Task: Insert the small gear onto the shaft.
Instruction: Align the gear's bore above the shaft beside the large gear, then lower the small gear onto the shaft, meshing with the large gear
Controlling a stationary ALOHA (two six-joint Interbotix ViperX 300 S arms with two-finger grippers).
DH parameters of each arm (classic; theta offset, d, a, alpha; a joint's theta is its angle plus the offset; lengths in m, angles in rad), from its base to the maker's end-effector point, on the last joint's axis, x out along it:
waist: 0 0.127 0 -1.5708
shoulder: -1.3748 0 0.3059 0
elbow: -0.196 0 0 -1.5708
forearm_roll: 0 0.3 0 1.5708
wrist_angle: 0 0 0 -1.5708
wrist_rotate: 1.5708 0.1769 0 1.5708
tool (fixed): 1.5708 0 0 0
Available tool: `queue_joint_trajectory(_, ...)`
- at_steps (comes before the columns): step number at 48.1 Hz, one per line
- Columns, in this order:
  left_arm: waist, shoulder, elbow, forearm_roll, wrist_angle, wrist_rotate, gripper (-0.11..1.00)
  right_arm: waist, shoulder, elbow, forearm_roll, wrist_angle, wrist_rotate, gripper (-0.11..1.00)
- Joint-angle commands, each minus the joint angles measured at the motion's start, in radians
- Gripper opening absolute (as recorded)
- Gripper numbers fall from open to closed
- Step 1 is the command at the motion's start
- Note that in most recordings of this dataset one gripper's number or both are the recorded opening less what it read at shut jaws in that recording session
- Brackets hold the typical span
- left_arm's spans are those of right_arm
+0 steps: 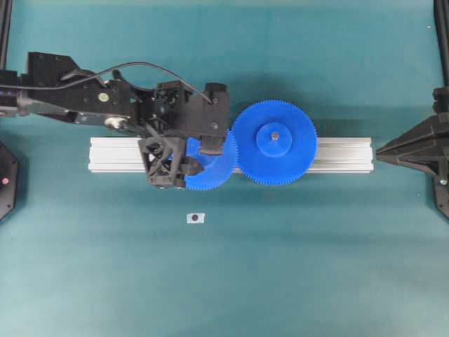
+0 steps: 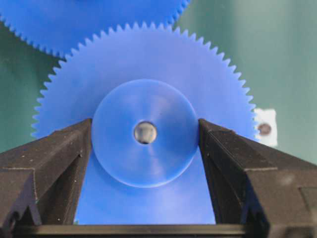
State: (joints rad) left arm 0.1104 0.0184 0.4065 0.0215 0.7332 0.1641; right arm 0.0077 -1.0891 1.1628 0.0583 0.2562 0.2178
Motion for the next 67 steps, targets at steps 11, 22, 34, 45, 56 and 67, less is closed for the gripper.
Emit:
queue_joint_trajectory(11, 0.037, -0.008, -0.005, 0.008, 0.006, 0.021, 0.72, 0.002, 0.005, -0.006, 0.0, -0.008, 0.025, 0.11)
queue_joint_trajectory(22, 0.037, 0.011, -0.015, 0.008, 0.005, 0.037, 0.72, 0.002, 0.005, -0.006, 0.0, -0.009, 0.025, 0.11)
queue_joint_trajectory(34, 0.037, -0.003, -0.011, 0.008, 0.018, 0.034, 0.72, 0.002, 0.005, -0.006, 0.0, -0.009, 0.025, 0.11)
queue_joint_trajectory(45, 0.037, 0.003, -0.002, 0.009, 0.023, 0.026, 0.72, 0.002, 0.005, -0.006, 0.0, -0.009, 0.026, 0.11)
queue_joint_trajectory(56, 0.037, 0.006, 0.0, 0.008, 0.023, 0.023, 0.72, 0.002, 0.005, -0.006, 0.0, -0.009, 0.028, 0.11)
queue_joint_trajectory(67, 0.037, 0.0, 0.015, 0.009, 0.034, 0.018, 0.79, 0.002, 0.005, -0.008, 0.0, -0.009, 0.028, 0.11)
